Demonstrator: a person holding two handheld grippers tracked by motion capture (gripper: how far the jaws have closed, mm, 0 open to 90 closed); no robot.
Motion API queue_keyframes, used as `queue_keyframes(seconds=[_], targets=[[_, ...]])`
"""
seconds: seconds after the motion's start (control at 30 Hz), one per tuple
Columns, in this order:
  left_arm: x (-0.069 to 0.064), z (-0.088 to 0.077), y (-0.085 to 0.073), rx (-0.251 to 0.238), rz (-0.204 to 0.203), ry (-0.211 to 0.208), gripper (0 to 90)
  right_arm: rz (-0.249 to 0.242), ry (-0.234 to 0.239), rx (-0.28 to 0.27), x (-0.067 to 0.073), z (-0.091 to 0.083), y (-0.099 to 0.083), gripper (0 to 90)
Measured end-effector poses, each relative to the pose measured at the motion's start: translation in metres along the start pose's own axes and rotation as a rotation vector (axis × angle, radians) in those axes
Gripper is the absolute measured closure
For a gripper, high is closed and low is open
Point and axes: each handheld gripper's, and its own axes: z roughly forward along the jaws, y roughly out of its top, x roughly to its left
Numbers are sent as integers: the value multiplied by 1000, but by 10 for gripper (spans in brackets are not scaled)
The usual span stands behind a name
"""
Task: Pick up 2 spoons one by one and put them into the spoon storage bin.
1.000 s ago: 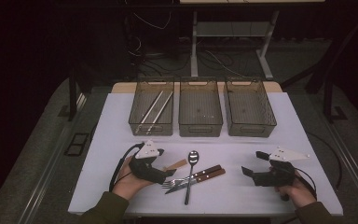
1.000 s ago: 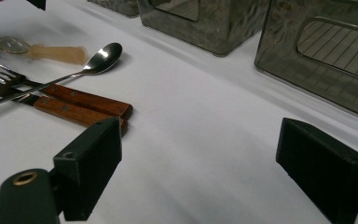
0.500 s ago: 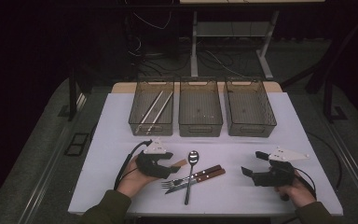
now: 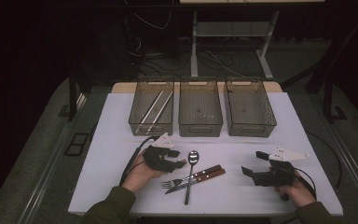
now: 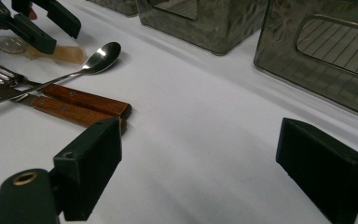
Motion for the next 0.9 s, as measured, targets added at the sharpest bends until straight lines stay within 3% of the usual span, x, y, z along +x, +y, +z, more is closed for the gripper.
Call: queue_keyframes(seconds=[0.23, 0.53, 0.67, 0.9], targets=[[-2, 7, 1, 35, 2, -13, 554, 1, 3, 5, 0, 0, 0, 144], [-5, 11, 1, 96, 56, 5, 633, -5, 5, 9, 0, 0, 0, 144], [-6, 12, 2, 105, 82, 26, 671, -4, 6, 10, 0, 0, 0, 144], [-6, 12, 3, 107, 90, 29, 721, -2, 6, 10, 0, 1, 0, 144]])
